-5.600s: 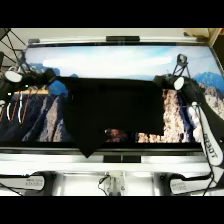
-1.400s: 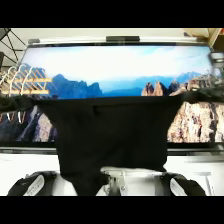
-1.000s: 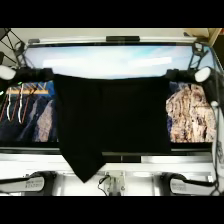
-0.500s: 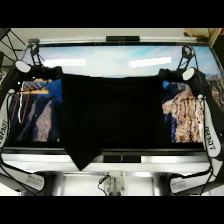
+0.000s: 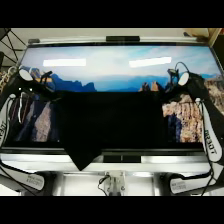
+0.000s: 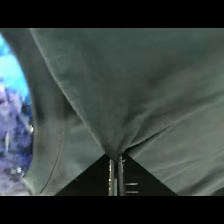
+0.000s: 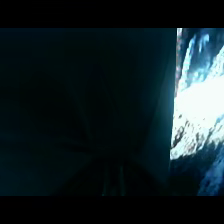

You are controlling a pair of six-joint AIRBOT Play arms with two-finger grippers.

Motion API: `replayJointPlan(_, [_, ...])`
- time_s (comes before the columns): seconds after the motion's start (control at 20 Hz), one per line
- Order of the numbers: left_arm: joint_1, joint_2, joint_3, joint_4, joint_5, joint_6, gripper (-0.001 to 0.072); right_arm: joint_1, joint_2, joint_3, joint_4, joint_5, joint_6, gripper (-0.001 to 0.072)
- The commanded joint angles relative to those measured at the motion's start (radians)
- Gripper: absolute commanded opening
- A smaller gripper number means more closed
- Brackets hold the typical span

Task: Fold the shirts.

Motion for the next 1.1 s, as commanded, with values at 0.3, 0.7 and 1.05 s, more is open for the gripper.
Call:
replayJointPlan(0.3, [0.009, -0.02, -0.013, 0.024, 0.004, -0.001, 0.0033, 0.002, 0.001, -0.039, -0.15, 0.016, 0.063, 0.007])
replayJointPlan(0.7, [0.1, 0.047, 0.061, 0.054, -0.286, -0.057, 0.0461, -0.025, 0.142, 0.024, -0.159, 0.281, -0.026, 0.046])
replayJointPlan(1.05, [0.182, 0.544, -0.823, -0.071, -0.033, 0.018, 0.0313, -0.296, 0.369, -0.135, -0.089, 0.422, -0.083, 0.046])
